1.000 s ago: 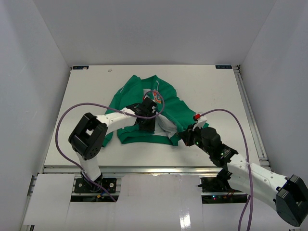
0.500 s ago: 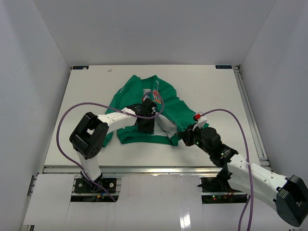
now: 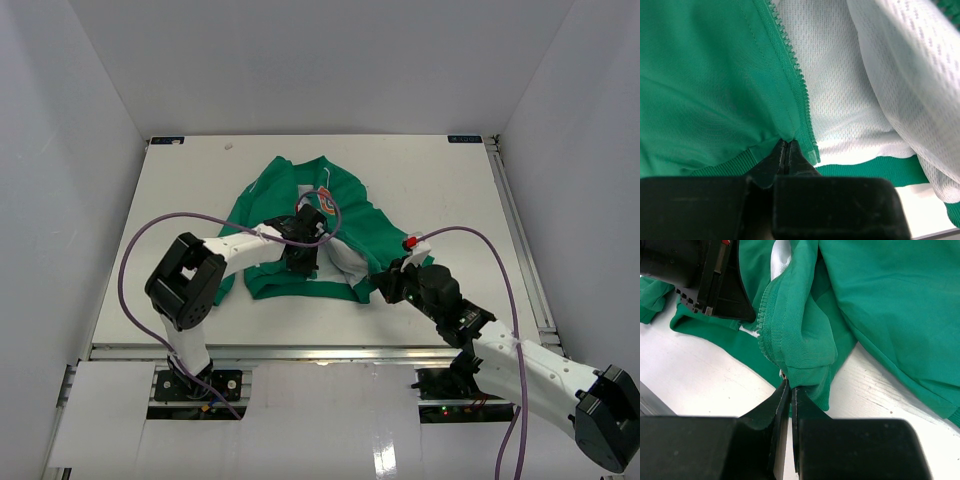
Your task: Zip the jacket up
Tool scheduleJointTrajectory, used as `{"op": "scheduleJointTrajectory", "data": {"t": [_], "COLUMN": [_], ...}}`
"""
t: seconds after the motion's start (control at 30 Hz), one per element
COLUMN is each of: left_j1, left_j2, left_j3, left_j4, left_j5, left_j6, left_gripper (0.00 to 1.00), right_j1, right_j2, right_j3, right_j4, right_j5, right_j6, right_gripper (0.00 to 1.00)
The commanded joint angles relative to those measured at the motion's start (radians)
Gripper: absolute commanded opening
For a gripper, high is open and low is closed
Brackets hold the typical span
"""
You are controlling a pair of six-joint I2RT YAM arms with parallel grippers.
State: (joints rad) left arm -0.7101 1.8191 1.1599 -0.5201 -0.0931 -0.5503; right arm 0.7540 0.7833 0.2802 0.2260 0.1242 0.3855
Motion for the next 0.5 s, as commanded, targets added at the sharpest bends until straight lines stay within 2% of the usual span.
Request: {"op": "scheduleJointTrajectory", "data": {"t": [0.0, 0.13, 0.23, 0.27, 0.3, 0.47], "left_j1": [-0.002, 0.009, 0.042, 0.05, 0.056, 0.066], "left_j2": [-0.107, -0.188, -0.221, -0.227, -0.229, -0.233], "left_j3": [-0.021, -0.054, -0.092, -0.107, -0.119, -0.15], "left_j4": [0.011, 0.067, 0.128, 0.142, 0.148, 0.165], "left_j5": [-0.02, 0.032, 0.156, 0.173, 0.177, 0.191], "left_j6": [-0.011, -0.007, -0.005, -0.005, -0.005, 0.001], "left_gripper": [0.0, 0.0, 0.08, 0.07, 0.0, 0.0], "right_j1": [-0.002, -0.002, -0.002, -0.002, -0.002, -0.002], "right_j2": [-0.01, 0.008, 0.014, 0.014, 0.013, 0.012], "right_j3": [-0.002, 0.003, 0.007, 0.008, 0.008, 0.011], "right_j4": [0.025, 0.026, 0.026, 0.025, 0.024, 0.024], "right_j5": [0.002, 0.002, 0.004, 0.003, 0.003, 0.006], "right_j6": [-0.007, -0.007, -0.008, -0.008, -0.008, -0.008], "right_gripper": [0.08, 0.08, 0.08, 0.08, 0.08, 0.08]}}
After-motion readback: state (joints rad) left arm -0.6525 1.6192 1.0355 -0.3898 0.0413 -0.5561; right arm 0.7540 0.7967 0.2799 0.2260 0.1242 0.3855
